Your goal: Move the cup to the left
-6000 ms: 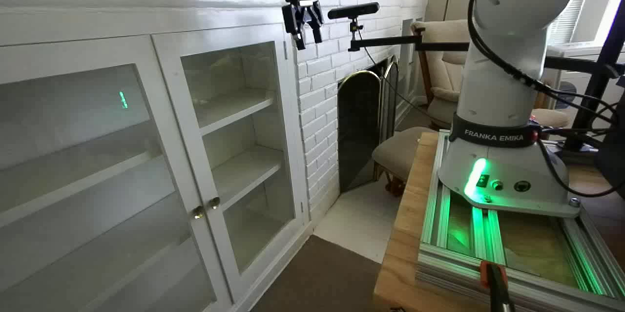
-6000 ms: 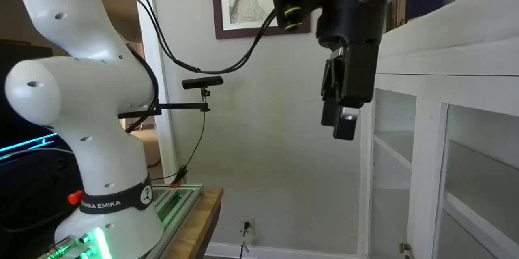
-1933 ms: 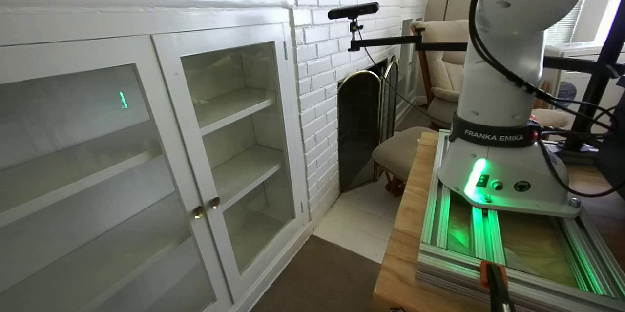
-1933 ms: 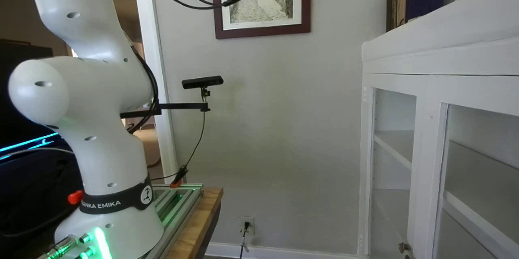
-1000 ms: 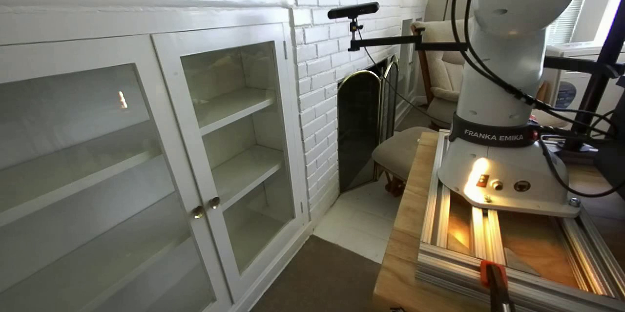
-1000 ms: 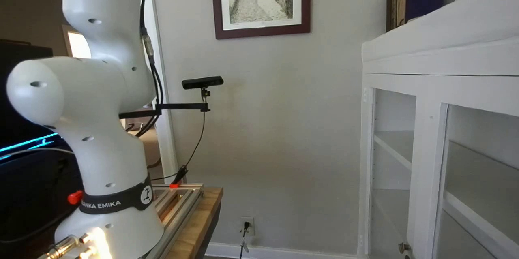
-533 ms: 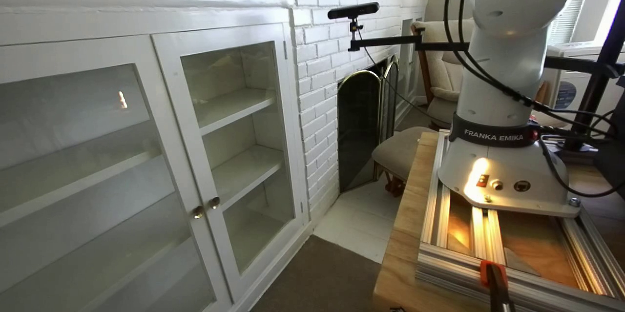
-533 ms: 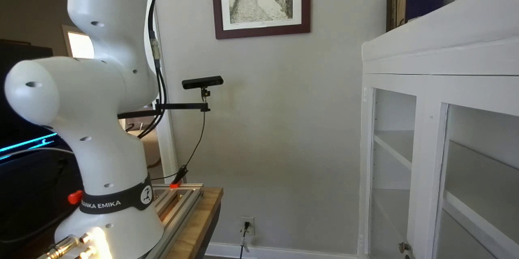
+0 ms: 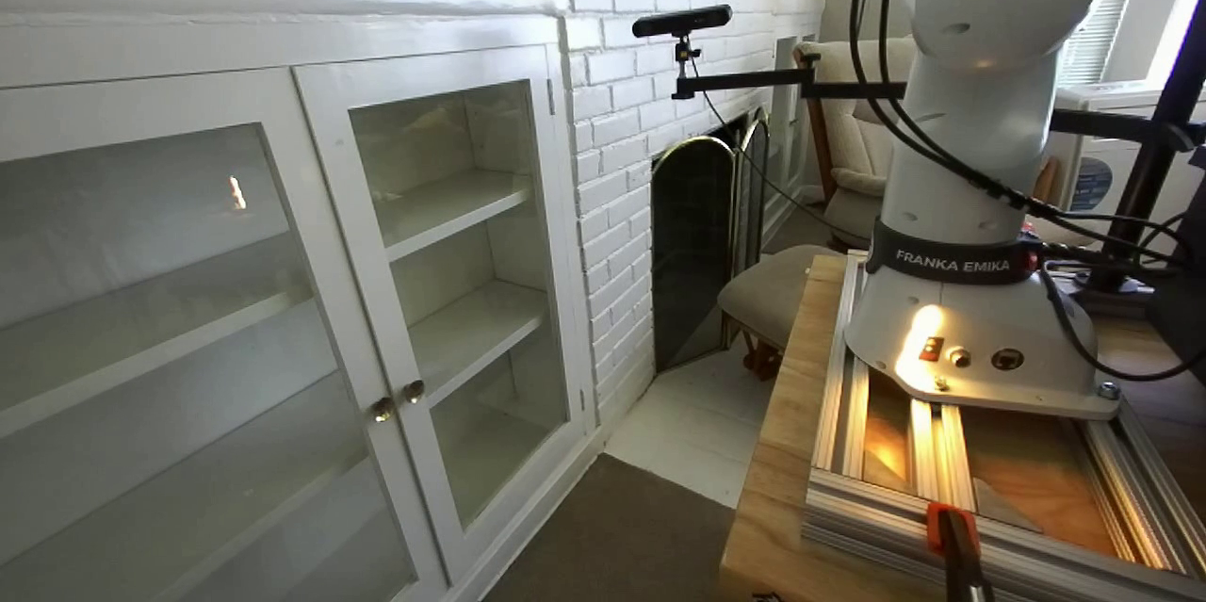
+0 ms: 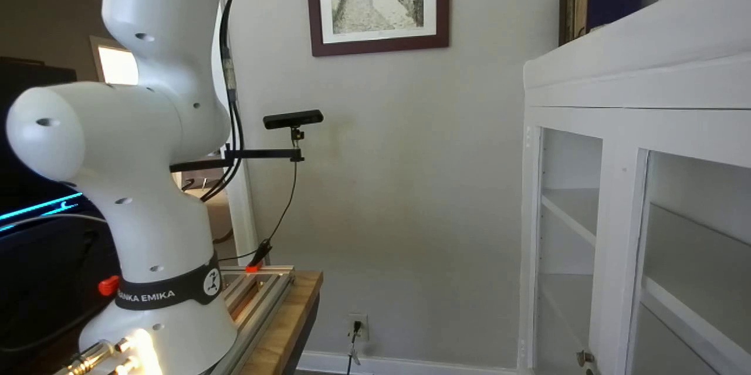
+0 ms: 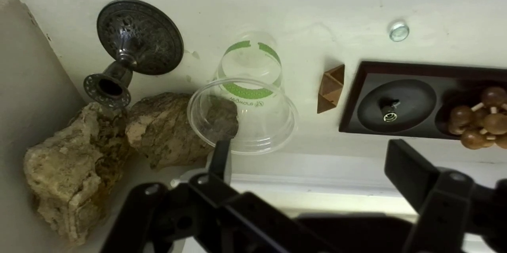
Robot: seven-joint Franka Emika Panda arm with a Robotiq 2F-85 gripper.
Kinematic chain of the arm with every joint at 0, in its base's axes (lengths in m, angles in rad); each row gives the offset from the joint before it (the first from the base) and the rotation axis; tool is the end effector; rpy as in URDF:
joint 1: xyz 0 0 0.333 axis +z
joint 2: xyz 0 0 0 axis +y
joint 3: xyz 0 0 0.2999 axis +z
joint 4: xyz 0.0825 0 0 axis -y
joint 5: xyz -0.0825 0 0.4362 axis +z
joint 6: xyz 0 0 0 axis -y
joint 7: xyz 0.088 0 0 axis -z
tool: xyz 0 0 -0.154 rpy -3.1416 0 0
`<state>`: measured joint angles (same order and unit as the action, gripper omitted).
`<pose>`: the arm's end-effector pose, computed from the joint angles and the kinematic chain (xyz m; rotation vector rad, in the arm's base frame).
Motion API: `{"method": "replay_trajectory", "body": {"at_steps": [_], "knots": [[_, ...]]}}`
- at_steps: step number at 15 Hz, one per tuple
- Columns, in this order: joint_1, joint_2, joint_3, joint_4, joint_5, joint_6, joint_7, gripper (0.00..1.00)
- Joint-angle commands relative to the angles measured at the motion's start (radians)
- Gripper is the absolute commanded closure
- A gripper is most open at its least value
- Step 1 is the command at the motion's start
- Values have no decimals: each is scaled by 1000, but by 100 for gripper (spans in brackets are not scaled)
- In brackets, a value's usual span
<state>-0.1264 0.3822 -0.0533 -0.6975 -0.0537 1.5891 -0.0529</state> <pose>0.6753 -0.1195 0.7680 2.9134 -0.1908 0.7440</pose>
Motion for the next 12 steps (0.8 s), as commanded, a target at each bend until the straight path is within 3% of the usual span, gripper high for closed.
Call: {"method": "replay_trajectory", "body": {"at_steps": [1,12], "knots": [[0,-1,0,0,0,0,0,0],[-1,-2,-4,-20,-18,41,-31,0]]}}
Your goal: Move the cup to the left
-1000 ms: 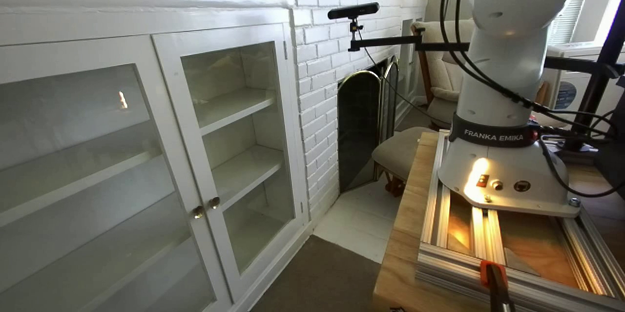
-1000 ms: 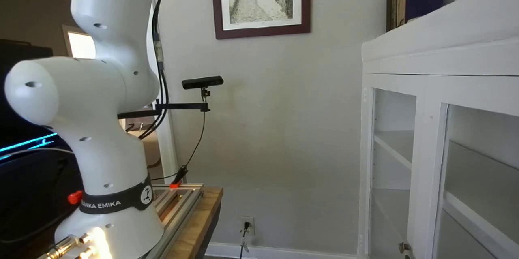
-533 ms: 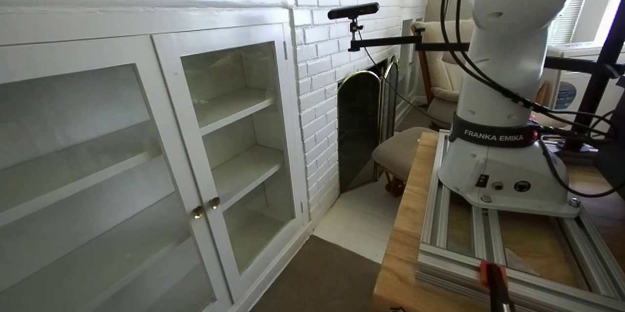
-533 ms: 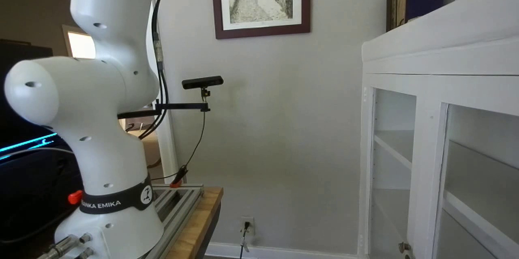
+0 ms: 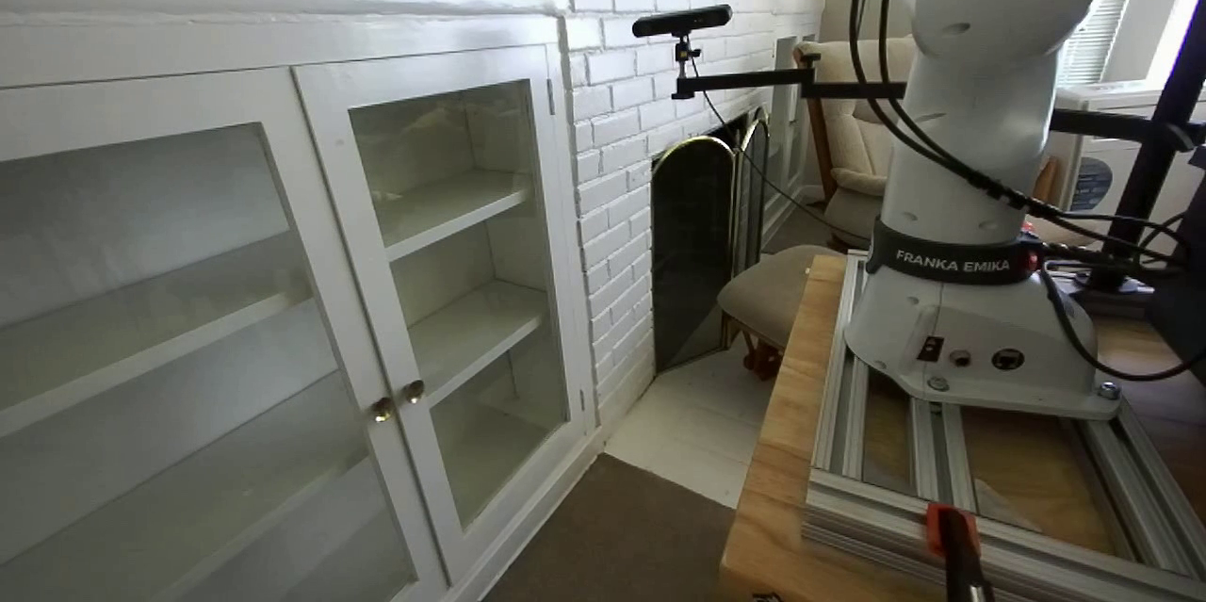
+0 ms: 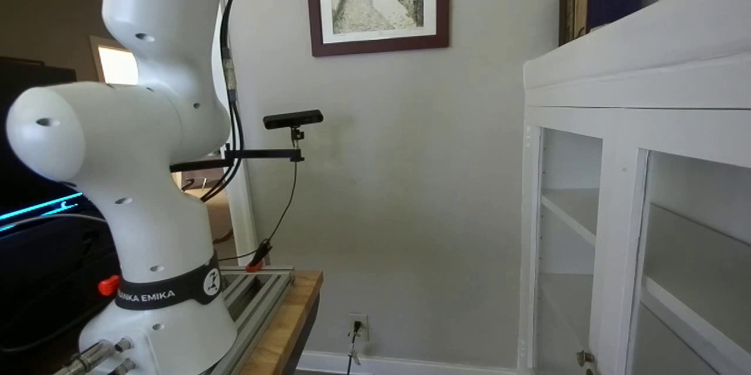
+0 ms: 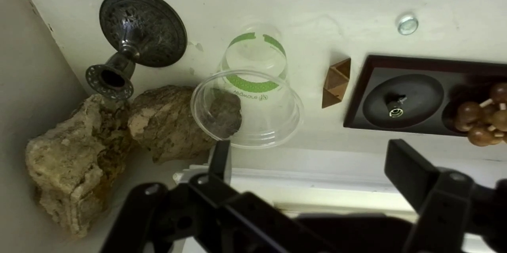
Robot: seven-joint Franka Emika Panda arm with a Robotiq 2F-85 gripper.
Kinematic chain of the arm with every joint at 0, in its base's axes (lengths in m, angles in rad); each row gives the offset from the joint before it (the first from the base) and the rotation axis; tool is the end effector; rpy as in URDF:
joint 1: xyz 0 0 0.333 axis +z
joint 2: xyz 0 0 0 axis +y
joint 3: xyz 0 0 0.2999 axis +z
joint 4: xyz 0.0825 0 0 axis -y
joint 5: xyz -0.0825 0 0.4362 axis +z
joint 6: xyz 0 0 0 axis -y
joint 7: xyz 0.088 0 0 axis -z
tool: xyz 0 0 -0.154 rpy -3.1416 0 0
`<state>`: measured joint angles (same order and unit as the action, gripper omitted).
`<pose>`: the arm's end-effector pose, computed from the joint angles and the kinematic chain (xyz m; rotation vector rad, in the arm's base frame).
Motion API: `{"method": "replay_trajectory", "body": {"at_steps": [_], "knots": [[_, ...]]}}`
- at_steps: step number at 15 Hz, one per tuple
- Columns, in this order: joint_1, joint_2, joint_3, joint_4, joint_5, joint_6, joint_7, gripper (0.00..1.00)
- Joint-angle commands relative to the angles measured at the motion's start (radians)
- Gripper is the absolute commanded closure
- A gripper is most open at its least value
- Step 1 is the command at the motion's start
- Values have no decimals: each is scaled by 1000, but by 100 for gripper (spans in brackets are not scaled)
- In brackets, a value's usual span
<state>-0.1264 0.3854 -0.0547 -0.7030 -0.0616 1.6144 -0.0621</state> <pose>0.6796 -0.1219 0.7670 2.8960 -0.1789 0.7625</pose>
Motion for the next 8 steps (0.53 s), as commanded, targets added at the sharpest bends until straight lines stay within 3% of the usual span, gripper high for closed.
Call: {"method": "replay_trajectory", "body": {"at_steps": [1,8], "knots": [[0,-3,-3,-17,-12,16,-25,0],[1,25,-2,-46,-13,57,-58,0]]}}
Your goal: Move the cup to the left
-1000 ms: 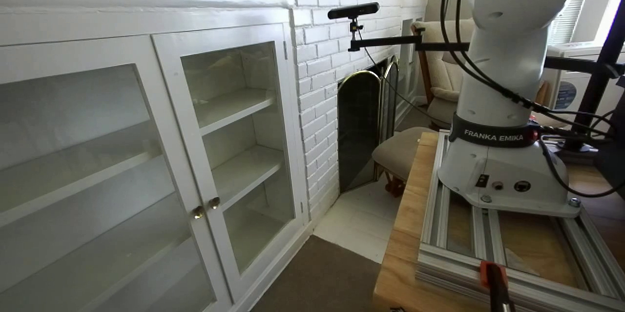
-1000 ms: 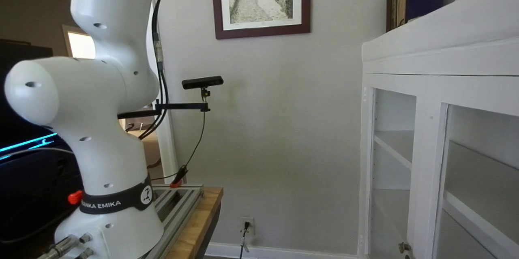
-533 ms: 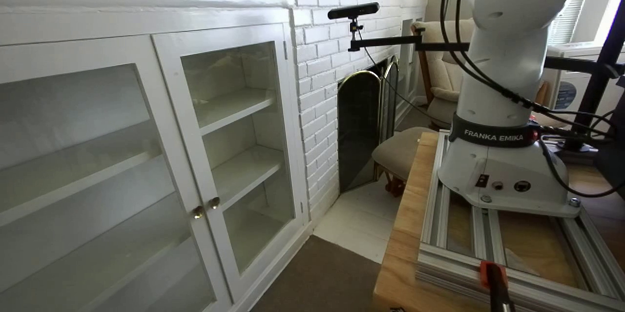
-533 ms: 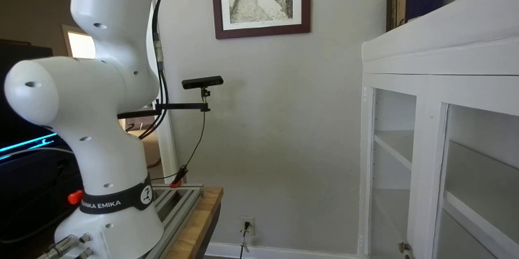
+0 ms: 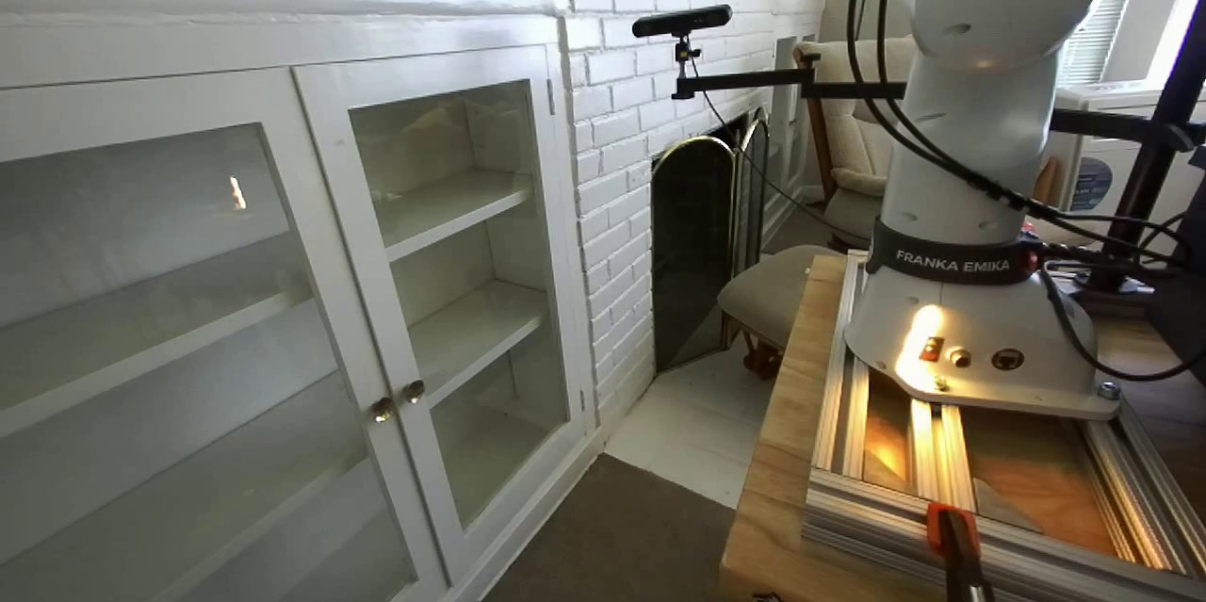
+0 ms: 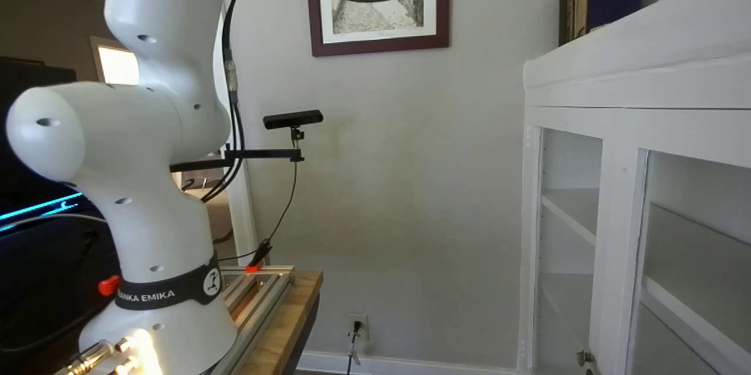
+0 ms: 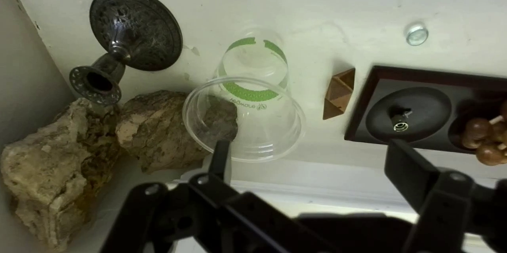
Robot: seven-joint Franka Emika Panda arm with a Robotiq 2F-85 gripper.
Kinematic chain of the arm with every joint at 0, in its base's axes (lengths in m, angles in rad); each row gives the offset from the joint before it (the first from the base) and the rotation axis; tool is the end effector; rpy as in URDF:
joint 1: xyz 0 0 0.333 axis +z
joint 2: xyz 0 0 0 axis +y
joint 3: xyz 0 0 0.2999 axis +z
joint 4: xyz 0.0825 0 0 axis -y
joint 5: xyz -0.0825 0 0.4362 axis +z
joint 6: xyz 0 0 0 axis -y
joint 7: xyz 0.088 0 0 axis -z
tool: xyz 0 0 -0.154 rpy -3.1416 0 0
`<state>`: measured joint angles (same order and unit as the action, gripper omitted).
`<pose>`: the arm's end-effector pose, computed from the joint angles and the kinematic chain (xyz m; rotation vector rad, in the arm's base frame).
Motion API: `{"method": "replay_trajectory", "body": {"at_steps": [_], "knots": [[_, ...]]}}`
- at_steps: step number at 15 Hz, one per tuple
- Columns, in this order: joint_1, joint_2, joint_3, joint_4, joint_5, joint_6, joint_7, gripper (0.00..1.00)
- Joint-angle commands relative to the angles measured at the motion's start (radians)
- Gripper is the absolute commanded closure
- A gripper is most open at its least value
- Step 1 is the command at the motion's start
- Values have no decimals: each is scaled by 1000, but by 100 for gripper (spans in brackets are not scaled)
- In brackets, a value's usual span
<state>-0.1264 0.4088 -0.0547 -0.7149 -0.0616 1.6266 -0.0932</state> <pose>0.6926 -0.1238 0.7466 2.9019 -0.1310 0.7243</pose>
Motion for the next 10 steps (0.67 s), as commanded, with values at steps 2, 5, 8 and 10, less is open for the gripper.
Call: {"method": "replay_trajectory", "body": {"at_steps": [2,5,8,10], "knots": [[-1,4,0,-55,-9,73,-32,0],[-2,2,0,-87,-6,107,-37,0],[-1,-2,-1,-115,-8,126,-41,0],[1,-5,-2,-128,-12,128,-42,0]]}}
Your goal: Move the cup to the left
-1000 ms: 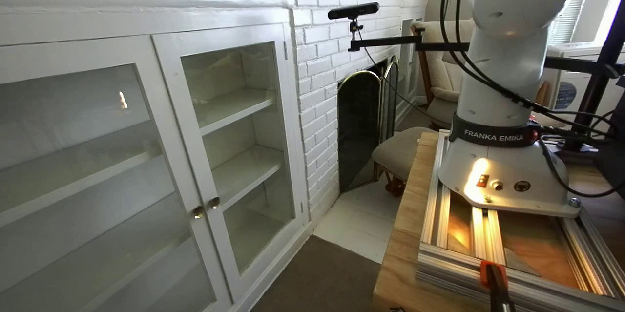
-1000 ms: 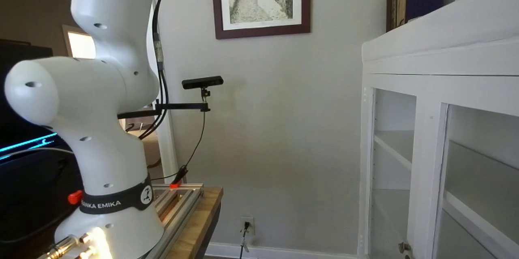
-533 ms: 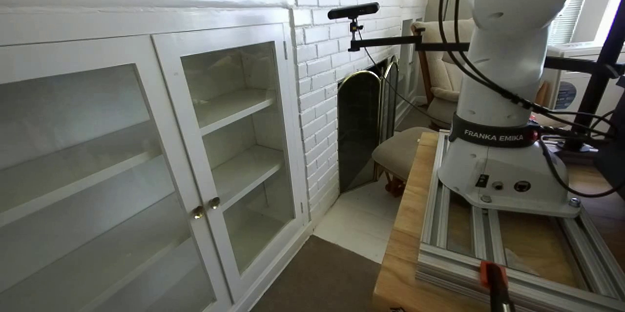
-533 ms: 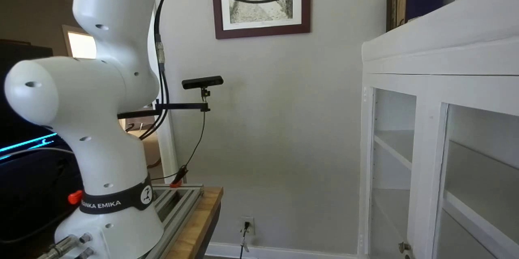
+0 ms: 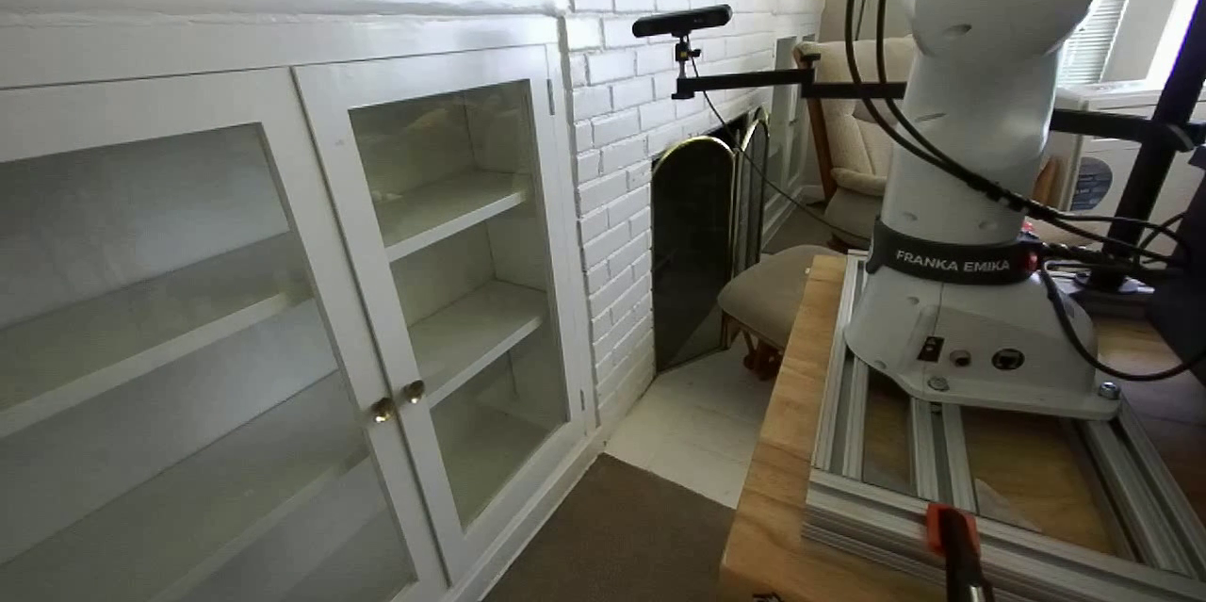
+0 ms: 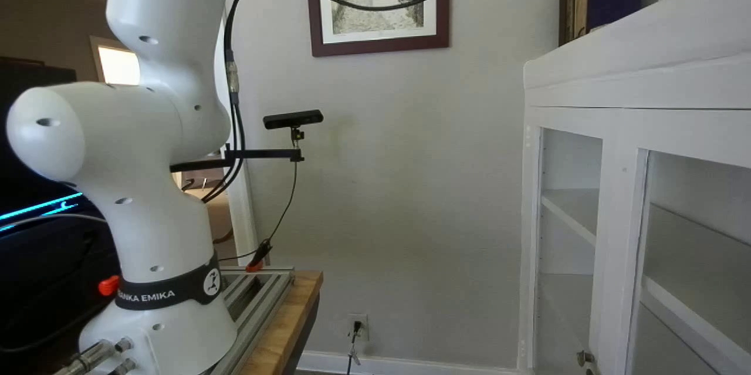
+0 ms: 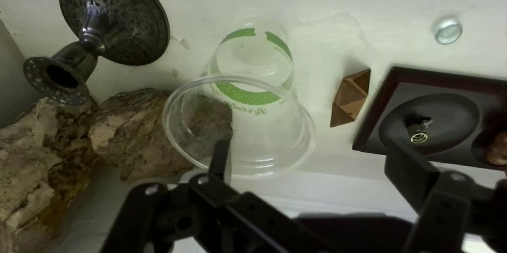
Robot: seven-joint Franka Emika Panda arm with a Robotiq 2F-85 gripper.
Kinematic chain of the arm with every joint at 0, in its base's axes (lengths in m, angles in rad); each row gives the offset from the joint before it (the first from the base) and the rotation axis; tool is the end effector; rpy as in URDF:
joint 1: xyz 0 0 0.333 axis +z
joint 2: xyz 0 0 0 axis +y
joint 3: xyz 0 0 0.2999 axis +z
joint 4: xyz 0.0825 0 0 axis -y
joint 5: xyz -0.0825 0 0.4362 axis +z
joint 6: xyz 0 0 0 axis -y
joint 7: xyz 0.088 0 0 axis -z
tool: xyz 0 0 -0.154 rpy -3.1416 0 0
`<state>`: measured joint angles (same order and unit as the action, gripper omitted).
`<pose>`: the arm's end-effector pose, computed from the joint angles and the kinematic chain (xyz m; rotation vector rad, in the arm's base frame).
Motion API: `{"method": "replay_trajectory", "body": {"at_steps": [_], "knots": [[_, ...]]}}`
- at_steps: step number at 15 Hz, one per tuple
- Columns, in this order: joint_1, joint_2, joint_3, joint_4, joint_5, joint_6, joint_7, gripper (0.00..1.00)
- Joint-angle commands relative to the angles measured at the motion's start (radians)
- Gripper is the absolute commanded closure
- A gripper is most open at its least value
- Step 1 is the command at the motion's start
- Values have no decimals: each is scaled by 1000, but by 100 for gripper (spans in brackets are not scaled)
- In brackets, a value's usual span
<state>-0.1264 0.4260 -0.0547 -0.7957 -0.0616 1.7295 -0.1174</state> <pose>0.7209 -0.1284 0.7077 2.8946 -0.0854 0.7264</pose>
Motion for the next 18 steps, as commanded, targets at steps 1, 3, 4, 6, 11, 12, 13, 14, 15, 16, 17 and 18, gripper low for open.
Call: {"method": "replay_trajectory", "body": {"at_steps": [1,3,4,6,11,12,13,14,15,16,17,18], "knots": [[1,-23,-3,-53,-12,19,-14,0],[0,-24,-3,-64,-10,20,-15,1],[-1,-26,-3,-68,-9,19,-15,1],[0,-27,-4,-78,-10,26,-14,6],[2,-30,-5,-87,-13,35,-11,54],[2,-30,-5,-86,-13,36,-11,62],[3,-31,-6,-86,-14,41,-10,68],[3,-31,-6,-85,-15,42,-11,74],[3,-31,-6,-85,-16,47,-11,82],[4,-31,-6,-85,-16,49,-10,88],[4,-31,-6,-87,-17,52,-10,96],[4,-32,-7,-87,-17,52,-9,99]]}}
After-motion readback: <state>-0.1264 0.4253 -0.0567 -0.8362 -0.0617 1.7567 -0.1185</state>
